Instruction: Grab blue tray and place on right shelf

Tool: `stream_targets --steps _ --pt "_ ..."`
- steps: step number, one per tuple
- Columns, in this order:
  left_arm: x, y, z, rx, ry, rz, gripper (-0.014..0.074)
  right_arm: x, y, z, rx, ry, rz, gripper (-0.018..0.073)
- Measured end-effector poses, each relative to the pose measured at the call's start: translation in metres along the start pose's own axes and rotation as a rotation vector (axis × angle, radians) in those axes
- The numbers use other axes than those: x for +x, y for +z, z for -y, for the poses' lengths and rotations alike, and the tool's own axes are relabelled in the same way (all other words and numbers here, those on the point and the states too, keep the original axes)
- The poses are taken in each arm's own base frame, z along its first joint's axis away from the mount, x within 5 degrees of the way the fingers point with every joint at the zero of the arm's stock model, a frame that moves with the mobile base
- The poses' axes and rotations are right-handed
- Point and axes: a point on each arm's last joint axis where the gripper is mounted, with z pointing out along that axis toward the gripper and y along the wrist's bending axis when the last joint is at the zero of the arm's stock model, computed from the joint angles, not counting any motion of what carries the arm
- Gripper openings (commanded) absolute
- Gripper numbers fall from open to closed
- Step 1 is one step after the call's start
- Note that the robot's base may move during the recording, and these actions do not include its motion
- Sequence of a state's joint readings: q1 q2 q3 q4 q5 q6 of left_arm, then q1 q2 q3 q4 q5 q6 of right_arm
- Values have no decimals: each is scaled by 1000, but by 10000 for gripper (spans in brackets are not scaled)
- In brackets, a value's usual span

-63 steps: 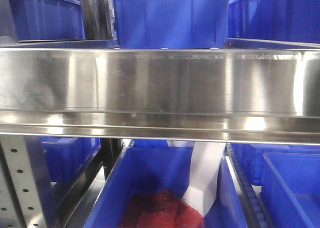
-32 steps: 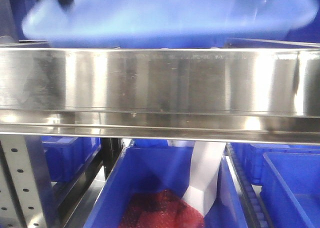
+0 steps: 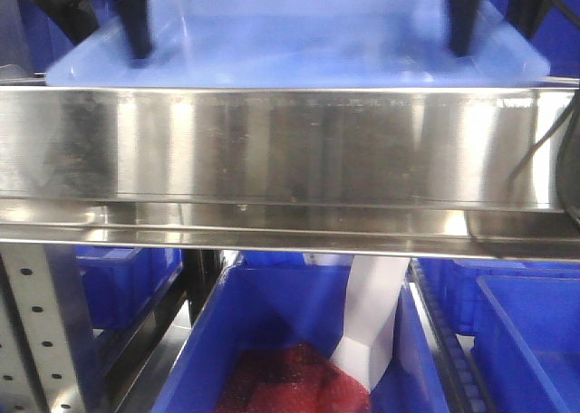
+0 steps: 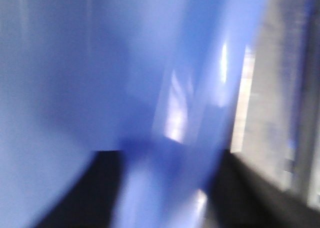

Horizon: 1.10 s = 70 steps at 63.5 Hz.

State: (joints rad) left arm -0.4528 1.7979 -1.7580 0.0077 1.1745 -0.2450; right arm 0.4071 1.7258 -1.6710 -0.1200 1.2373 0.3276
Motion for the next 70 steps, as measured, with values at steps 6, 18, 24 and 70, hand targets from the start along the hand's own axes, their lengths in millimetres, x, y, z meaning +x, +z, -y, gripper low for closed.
stream_targets --steps 6,18,24,70 --pt "0 -1 4 17 10 7 562 0 1 -2 -5 -4 3 599" --pt "-1 -1 5 15 21 14 559 -1 -1 -1 22 -14 19 599" --pt "0 -2 3 0 34 9 559 -1 -4 0 25 -15 26 599" --pt "96 -151 9 116 286 297 -48 125 -125 47 -111 -119 404 21"
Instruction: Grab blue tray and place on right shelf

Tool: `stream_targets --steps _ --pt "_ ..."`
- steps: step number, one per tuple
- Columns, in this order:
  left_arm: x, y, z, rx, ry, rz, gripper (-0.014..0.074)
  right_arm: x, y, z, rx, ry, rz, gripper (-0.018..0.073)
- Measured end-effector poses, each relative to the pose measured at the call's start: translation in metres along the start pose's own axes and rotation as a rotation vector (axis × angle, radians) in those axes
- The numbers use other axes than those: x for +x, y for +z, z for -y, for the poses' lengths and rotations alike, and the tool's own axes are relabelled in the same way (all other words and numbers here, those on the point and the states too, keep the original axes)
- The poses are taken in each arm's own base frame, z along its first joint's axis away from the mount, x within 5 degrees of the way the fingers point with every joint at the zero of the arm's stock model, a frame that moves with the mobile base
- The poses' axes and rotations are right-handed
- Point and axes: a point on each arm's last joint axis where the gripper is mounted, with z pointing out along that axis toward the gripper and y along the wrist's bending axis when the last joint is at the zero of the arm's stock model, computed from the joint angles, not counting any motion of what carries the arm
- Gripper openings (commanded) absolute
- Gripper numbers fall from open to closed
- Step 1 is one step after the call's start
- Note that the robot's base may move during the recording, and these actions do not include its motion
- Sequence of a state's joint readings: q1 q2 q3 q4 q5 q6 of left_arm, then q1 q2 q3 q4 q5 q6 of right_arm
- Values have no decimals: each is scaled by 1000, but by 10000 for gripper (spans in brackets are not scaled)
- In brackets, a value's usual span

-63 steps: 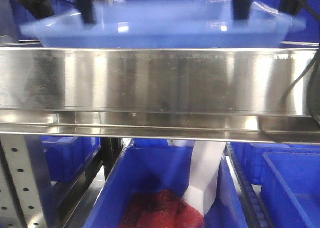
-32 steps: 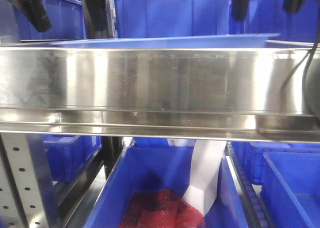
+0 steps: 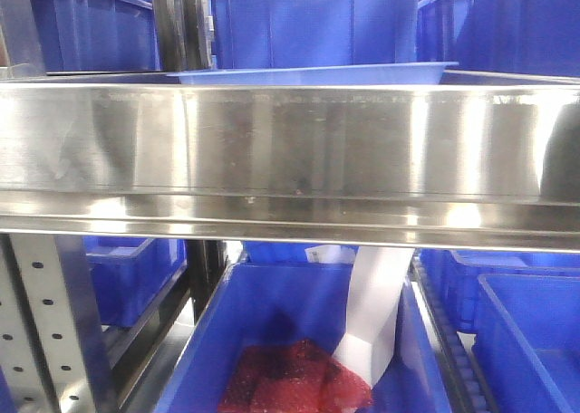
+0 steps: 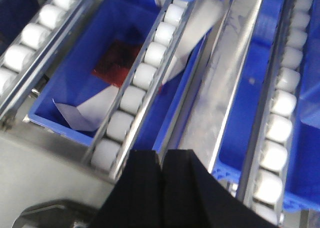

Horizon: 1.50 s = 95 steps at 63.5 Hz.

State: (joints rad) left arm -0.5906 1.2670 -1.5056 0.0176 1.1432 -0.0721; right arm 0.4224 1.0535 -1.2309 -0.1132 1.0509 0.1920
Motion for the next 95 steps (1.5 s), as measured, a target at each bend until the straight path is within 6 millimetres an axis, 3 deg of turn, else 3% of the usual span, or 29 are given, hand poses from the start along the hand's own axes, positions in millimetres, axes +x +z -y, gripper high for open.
stream_targets --steps 5,13,26,36,46,83,95 --pt "23 -9 1 12 9 47 -48 27 -18 5 -14 -3 80 21" --pt "67 -23 -1 27 13 179 -48 73 -30 12 -34 -27 200 21" --pt "137 -44 -7 46 11 413 -48 143 -30 20 -59 -51 370 21" --pt "177 -51 -10 52 10 502 -48 173 -29 23 -80 -49 522 21" --pt "195 -60 -12 56 9 560 -48 179 -31 24 -93 -48 613 21" --pt "199 -65 -13 45 7 588 -48 178 -32 23 -93 -52 624 21" --pt "227 -65 -21 -110 -92 652 -48 178 -32 23 -93 -52 624 21"
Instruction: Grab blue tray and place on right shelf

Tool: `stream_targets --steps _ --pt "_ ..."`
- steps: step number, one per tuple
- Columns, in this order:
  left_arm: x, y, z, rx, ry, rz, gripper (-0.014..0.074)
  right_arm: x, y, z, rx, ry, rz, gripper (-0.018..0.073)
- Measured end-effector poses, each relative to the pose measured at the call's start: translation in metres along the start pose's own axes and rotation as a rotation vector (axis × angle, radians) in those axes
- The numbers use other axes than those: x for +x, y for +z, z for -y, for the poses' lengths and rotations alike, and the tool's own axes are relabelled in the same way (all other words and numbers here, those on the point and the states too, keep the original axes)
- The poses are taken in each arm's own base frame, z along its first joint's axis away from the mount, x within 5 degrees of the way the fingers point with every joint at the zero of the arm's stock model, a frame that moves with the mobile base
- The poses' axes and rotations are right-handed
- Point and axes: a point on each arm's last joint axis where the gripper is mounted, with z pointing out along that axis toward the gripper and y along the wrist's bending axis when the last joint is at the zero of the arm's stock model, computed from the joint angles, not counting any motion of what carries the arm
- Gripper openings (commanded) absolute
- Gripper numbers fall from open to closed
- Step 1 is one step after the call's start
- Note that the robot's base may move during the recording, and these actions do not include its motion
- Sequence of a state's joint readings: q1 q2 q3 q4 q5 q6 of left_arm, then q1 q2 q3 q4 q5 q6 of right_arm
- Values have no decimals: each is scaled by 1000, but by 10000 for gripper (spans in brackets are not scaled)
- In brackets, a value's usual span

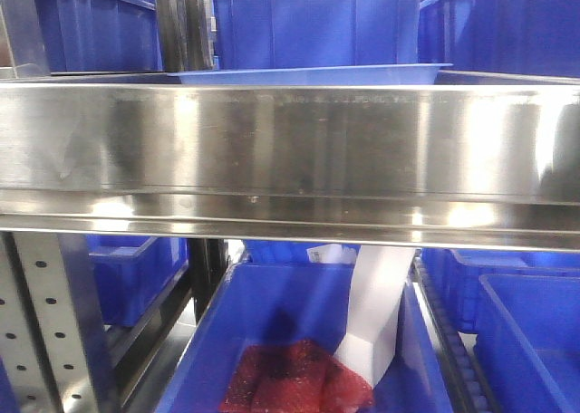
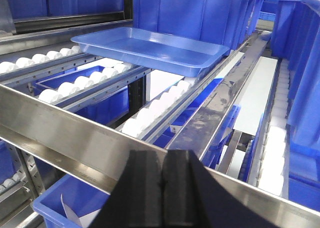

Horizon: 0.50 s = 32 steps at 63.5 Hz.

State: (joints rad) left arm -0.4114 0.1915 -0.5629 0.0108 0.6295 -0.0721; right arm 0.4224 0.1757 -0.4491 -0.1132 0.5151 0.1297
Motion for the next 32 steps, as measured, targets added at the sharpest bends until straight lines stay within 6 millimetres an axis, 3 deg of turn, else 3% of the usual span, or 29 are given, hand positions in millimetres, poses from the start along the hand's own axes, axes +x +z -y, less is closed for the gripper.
stream_targets --steps 12,32 --pt "50 1 -7 -200 -88 64 -48 0 0 0 0 0 0 21" --pt "126 39 -27 -359 -102 133 -48 0 0 0 0 2 1 21"
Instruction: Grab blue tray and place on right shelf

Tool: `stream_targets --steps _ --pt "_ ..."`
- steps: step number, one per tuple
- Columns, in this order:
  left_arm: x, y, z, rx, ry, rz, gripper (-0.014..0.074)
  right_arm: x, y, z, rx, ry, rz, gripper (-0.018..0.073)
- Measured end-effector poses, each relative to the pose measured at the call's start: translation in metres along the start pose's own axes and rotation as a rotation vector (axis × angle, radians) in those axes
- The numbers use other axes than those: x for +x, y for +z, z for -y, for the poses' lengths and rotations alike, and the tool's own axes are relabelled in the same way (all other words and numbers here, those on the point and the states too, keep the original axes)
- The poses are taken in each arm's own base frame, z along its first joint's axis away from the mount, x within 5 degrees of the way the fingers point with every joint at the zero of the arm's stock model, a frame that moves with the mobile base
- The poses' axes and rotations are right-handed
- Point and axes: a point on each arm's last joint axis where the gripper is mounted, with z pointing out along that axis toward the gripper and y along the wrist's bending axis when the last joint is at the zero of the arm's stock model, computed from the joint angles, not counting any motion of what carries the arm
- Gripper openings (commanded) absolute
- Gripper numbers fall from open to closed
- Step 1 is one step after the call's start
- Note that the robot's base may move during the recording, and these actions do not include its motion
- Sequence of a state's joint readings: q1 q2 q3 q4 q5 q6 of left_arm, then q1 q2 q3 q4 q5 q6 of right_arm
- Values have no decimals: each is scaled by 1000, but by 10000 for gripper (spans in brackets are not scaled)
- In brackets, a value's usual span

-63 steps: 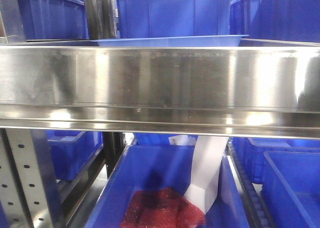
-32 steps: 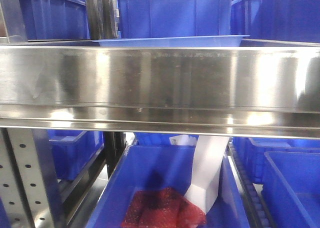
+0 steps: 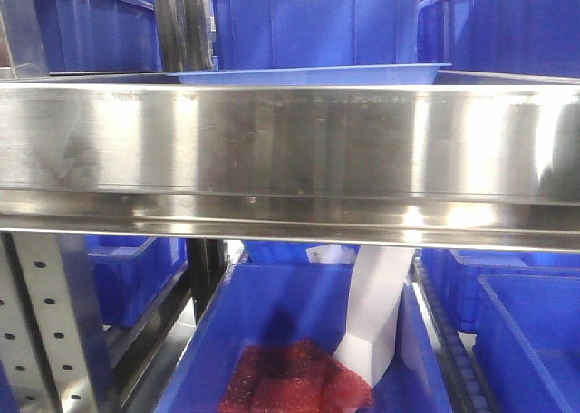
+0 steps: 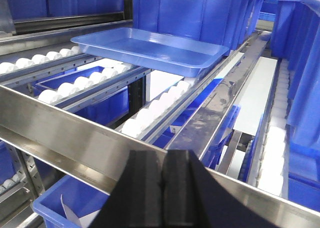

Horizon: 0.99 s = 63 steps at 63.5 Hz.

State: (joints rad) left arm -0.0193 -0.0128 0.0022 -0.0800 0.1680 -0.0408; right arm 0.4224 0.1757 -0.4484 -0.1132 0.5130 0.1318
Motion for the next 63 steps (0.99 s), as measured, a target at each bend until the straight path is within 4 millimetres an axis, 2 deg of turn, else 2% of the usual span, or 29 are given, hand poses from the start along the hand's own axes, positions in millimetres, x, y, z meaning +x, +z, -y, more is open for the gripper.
stream_targets --steps 14,55,63 --pt "-1 1 1 24 1 81 -48 0 0 0 0 0 2 21" --pt "-1 1 1 36 2 85 -48 0 0 0 0 -2 2 21" --pt "-2 1 1 36 2 87 -48 7 3 0 0 -4 -21 21"
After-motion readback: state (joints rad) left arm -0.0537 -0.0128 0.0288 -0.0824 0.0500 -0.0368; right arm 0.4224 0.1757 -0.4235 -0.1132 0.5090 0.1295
